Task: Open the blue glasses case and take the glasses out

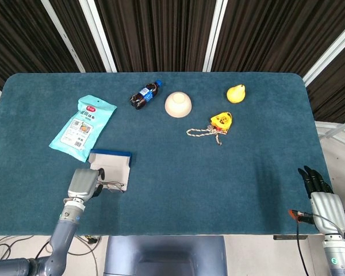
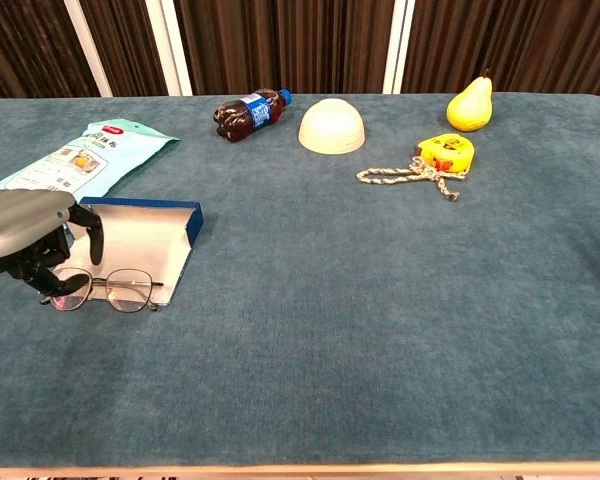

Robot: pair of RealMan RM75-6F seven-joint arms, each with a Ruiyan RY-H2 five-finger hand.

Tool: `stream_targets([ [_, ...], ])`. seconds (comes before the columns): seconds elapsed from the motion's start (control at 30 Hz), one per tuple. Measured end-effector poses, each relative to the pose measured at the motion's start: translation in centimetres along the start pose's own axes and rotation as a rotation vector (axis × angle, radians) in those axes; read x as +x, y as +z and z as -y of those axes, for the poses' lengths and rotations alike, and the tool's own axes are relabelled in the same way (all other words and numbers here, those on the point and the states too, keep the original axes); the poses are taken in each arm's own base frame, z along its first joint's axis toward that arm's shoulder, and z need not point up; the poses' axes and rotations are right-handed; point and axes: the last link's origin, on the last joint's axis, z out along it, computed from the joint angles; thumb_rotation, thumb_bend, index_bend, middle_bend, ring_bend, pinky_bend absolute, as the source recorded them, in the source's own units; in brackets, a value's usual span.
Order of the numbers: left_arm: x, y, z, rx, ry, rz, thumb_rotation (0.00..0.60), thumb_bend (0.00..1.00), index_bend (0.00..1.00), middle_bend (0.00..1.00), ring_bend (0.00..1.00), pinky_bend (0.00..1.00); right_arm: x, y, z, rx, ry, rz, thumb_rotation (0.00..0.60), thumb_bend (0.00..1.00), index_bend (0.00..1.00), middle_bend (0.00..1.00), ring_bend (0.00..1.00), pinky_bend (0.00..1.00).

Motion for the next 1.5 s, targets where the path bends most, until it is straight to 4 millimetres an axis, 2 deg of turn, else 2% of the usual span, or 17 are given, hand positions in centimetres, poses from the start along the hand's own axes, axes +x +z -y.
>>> stream_targets([
  [0.73,-0.9,0.4,-1.0,0.011,-0.01,0.015,0.6,0.38,0.54,1.0,0.95,1.0,0.0,-0.1,0.0,0.0,0.003,0.001,0.6,0.16,0.0,0.0,0.0,0.21],
  [1.13,-1.1,0.6,-0.9,0.022,-0.011,0.017,0.6,0.51,0.63,1.0,0.96,1.0,0.0,-0.1,0.0,-0.002,0.004,0.001,0.6,0.16,0.0,0.0,0.0,0.21],
  [1.5,-0.1,0.4,-2.3,-0.01,-0.066,-0.004,0.6,0.51,0.63,1.0,0.96,1.0,0.0,-0.1,0.1,0.001,0.002,0.002,0.6,0.16,0.0,0.0,0.0,0.21],
])
